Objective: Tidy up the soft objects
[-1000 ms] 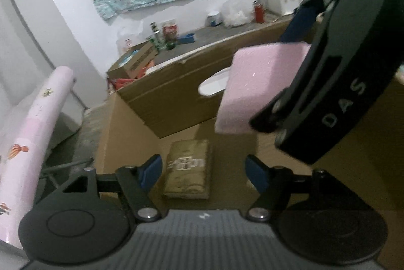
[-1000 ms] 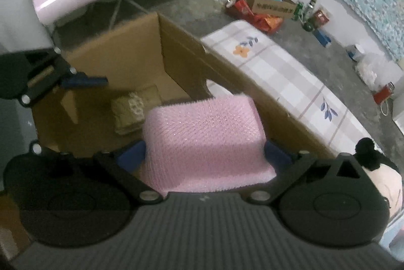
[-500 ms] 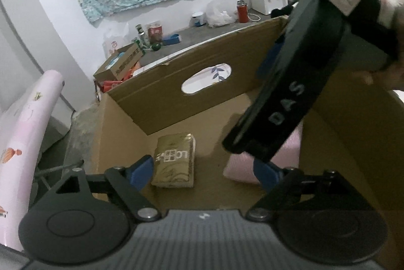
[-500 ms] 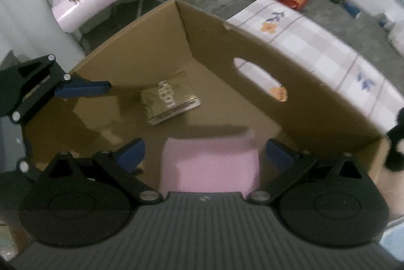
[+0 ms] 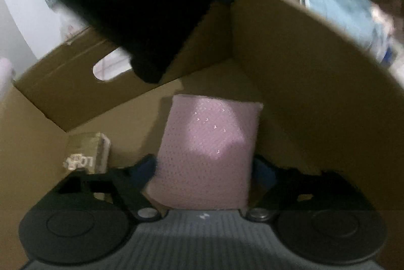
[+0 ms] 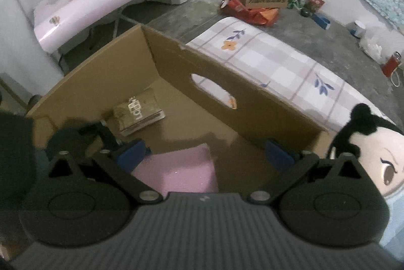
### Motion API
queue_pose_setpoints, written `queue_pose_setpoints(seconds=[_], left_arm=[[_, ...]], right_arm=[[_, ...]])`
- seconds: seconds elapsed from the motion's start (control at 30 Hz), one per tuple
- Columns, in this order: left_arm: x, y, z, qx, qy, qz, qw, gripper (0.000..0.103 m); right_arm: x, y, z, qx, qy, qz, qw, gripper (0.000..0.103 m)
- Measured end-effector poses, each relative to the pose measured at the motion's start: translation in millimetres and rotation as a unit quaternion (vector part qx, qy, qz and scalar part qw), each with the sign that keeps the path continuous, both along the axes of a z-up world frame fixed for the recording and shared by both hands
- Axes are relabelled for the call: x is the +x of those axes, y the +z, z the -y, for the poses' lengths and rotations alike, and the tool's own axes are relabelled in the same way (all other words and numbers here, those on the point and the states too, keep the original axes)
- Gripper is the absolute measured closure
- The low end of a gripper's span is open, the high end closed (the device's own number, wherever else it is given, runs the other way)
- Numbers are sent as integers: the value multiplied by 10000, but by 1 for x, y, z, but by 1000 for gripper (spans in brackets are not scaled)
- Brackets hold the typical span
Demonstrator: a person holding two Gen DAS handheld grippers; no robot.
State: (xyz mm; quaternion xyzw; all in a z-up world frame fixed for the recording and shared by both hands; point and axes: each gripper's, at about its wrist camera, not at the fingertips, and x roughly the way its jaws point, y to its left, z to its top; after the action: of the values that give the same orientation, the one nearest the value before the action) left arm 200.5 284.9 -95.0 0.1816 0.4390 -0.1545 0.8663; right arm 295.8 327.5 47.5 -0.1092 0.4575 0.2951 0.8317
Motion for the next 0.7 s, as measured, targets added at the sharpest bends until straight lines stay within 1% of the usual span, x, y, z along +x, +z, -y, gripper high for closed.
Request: queue_pose_setpoints(seconds=[0.03, 0.1, 0.13, 0.17, 0.23, 0.3, 0.4, 0.47, 0.5, 0.6, 0.63, 0.7], left_arm=[[0, 0, 1, 28, 115, 49, 9999, 23], [6, 1, -6, -47, 553, 43, 9984, 24], [9, 0, -10, 21, 792, 68, 9968, 24], [13, -1, -13, 173, 994, 137, 9948, 24], [18, -3, -22, 396, 1348, 233, 9898, 24], [22, -4, -27, 520, 1521, 330, 9864, 22], [24, -3, -25, 446, 1561, 511, 9854, 20], [22, -3, -25, 434, 1642, 628, 9835, 14], [21, -4, -23, 465, 1619, 692, 9833, 14], [8, -1, -18, 657, 1307, 922, 9849, 11], [5, 1, -17, 711, 1228, 937, 9854, 8], [4, 11, -25, 746, 1070, 950, 9869, 8]], right_arm=[[-1, 0, 1, -13, 6, 40, 10000, 1], [-2, -1, 2, -41, 23, 110, 9999, 1], [-3, -1, 3, -31, 47, 120, 9999, 1], [-3, -1, 3, -13, 63, 121, 9999, 1], [-3, -1, 5, -65, -33, 184, 9998, 1], [0, -3, 8, -43, -119, 182, 9998, 1], [5, -2, 19, 284, -205, 104, 9993, 1], [7, -1, 22, 363, -248, 79, 9990, 1], [7, -1, 22, 372, -263, 94, 9989, 1], [5, -1, 21, 346, -270, 132, 9990, 1], [3, -1, 21, 327, -261, 154, 9990, 1], [0, -1, 20, 317, -234, 166, 9991, 1]])
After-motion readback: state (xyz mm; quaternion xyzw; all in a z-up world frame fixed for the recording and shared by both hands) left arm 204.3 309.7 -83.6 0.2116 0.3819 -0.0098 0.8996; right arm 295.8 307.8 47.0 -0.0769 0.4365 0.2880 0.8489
